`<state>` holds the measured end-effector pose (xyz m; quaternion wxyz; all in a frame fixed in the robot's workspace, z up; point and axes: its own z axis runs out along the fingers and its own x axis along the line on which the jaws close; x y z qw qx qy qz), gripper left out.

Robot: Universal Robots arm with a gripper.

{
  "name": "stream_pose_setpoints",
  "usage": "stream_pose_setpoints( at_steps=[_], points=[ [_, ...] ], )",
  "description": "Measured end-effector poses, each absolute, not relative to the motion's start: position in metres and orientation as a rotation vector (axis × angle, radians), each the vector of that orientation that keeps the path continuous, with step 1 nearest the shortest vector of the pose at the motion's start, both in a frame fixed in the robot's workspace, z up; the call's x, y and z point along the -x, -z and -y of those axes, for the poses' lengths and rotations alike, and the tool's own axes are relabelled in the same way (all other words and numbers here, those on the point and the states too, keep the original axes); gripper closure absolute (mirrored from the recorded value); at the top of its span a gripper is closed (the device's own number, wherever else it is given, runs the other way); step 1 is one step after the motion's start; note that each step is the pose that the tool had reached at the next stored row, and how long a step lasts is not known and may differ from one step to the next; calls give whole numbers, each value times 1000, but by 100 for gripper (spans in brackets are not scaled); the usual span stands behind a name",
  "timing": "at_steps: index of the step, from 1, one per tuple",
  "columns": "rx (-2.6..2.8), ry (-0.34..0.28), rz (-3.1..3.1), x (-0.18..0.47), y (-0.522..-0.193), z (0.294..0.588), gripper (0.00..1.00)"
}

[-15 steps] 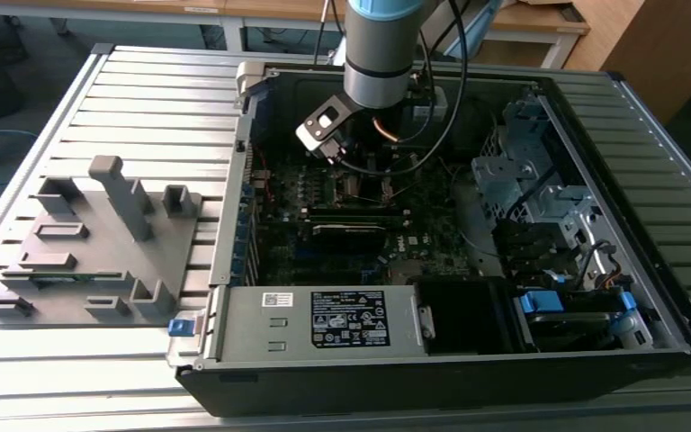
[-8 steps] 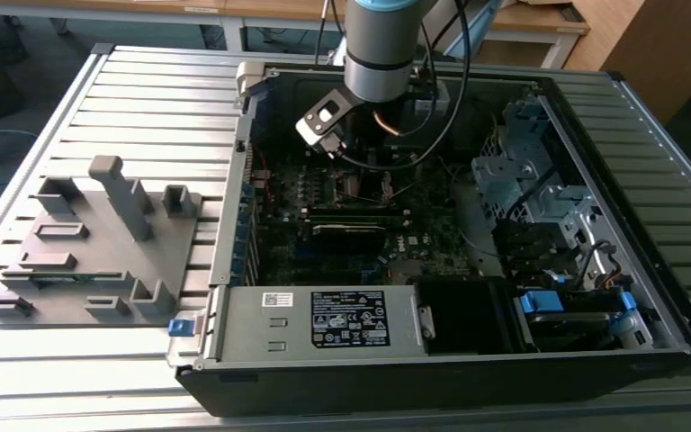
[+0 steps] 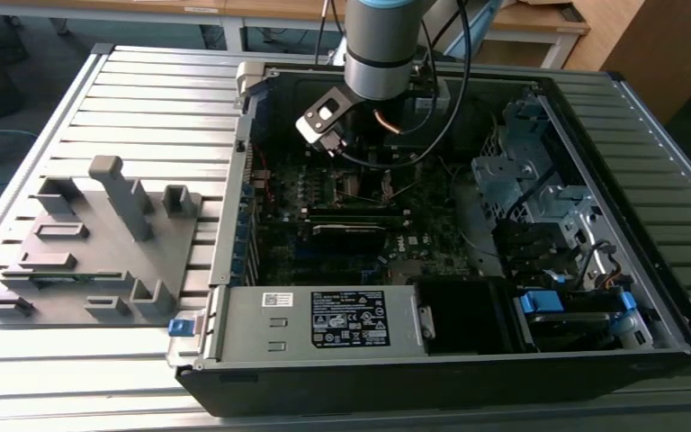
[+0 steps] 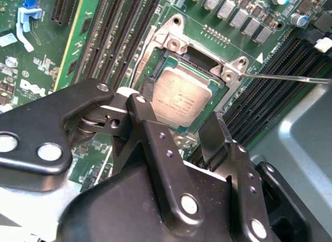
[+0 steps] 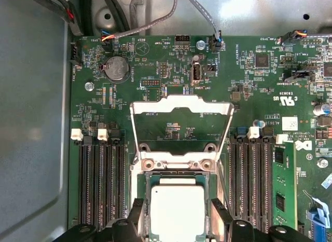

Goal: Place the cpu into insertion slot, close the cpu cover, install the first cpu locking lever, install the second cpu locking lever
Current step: 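Place the cpu into insertion slot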

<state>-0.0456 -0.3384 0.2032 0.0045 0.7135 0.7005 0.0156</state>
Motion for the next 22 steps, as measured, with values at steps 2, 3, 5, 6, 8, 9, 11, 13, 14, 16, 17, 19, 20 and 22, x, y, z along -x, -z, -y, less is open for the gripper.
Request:
stream_pose_setpoints(
  at_steps=[2, 3, 5, 6, 8, 9, 11, 13, 14, 16, 17, 19, 20, 22],
  points=[
    [-2235, -49, -2194, 46, -203, 338, 46],
    [-2235, -49, -2194, 46, -203, 338, 46],
    [-2235, -49, -2194, 46, -203, 338, 58],
    [-2235, -49, -2194, 46, -203, 338, 64],
    [-2235, -49, -2194, 46, -204, 338, 70],
    [-2235, -49, -2194, 46, -204, 338, 70],
    [-2235, -49, -2194, 46, -204, 338, 82],
    [-2235, -49, -2194, 46, -204, 338, 87],
    [-2235, -49, -2194, 46, -204, 338, 87],
    [-2235, -49, -2194, 46, -204, 338, 90],
    [-2236, -47, -2195, 46, -204, 338, 90],
    [-2241, -36, -2200, 46, -204, 338, 90],
    [-2241, -36, -2200, 46, -204, 338, 90],
    [-2241, -36, -2200, 46, -204, 338, 90]
  ],
)
